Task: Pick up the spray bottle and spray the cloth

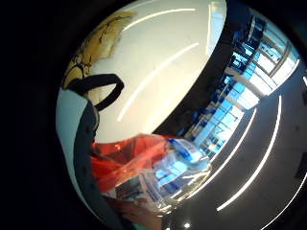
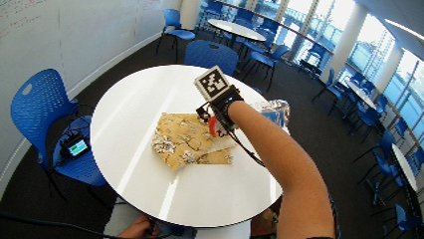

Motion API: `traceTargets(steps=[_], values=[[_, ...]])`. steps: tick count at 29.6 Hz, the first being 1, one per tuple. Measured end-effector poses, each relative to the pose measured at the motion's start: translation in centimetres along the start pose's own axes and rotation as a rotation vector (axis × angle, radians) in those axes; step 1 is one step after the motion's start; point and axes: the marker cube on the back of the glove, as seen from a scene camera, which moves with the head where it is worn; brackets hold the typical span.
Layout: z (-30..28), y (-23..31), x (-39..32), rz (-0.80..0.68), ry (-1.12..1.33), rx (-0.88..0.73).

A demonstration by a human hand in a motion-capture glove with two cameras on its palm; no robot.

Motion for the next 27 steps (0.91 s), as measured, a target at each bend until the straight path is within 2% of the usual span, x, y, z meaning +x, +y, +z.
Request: traceTargets(steps=[19, 23, 27], values=[[0.7, -0.6, -0.7, 0.005, 0.023, -0.007], [0.6, -0.4, -0.6, 0.017, -0.001, -0.005], [-0.3, -0.1, -0.7, -0.033, -0.074, 0.040]])
